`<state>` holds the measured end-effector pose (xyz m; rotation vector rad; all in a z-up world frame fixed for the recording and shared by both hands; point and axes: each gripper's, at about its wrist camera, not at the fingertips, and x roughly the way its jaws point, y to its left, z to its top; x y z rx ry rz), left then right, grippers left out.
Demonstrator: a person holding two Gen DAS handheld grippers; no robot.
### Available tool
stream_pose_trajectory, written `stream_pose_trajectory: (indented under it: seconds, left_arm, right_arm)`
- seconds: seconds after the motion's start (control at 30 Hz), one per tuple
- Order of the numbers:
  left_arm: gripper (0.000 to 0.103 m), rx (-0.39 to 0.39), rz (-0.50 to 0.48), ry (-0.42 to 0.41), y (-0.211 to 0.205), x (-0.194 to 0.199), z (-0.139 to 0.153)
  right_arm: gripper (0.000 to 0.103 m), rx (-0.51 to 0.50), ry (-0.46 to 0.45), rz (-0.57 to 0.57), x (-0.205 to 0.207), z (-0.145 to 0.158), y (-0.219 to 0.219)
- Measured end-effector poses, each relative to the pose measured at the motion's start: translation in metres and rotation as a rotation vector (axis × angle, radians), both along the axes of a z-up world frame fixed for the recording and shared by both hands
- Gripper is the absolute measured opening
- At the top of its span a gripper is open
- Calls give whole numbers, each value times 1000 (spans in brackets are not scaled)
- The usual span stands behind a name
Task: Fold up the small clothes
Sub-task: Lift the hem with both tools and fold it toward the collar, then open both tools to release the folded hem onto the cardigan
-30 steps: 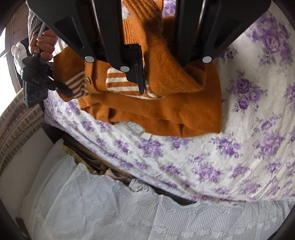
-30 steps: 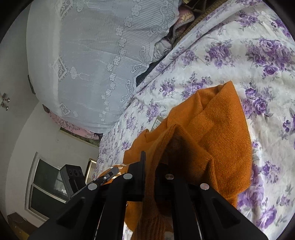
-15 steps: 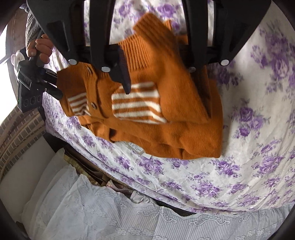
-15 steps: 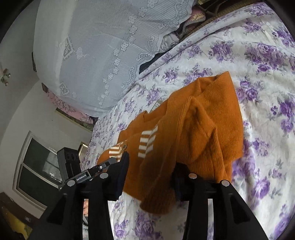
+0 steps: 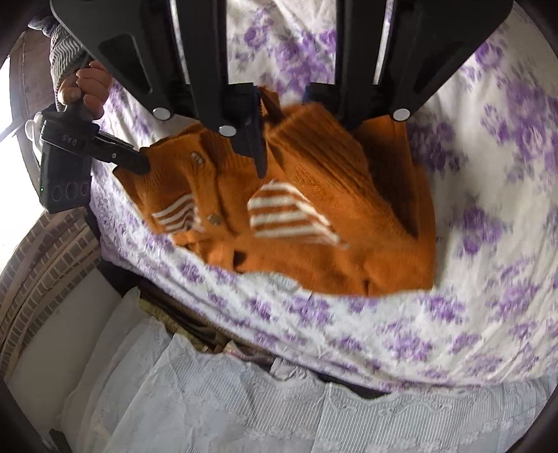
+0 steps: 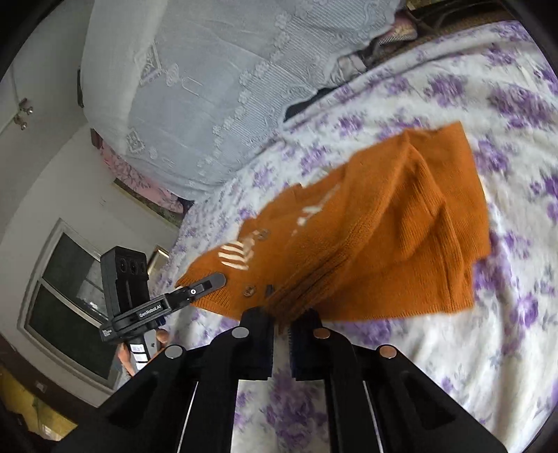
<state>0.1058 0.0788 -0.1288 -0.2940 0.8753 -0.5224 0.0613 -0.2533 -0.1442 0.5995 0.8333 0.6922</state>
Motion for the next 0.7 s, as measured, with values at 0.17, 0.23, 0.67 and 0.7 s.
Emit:
stream_pose_trajectory:
  seconds: [0.17,0.23,0.67,0.7]
  left_arm:
    - [15,14,47,-39,-2,31,19]
    - [16,19,96,-45,1,47,20]
    - [69,16,297,-74,13,73,10]
    - [72,22,278,-86,7,72,12]
  right_arm:
    - [7,14,-39,-21,37,19,9]
    - [7,42,-52,-58,61,23,9]
    - [58,129,-118,-316,89,19,-37]
    - [58,133,-119,-283,90,20,-30]
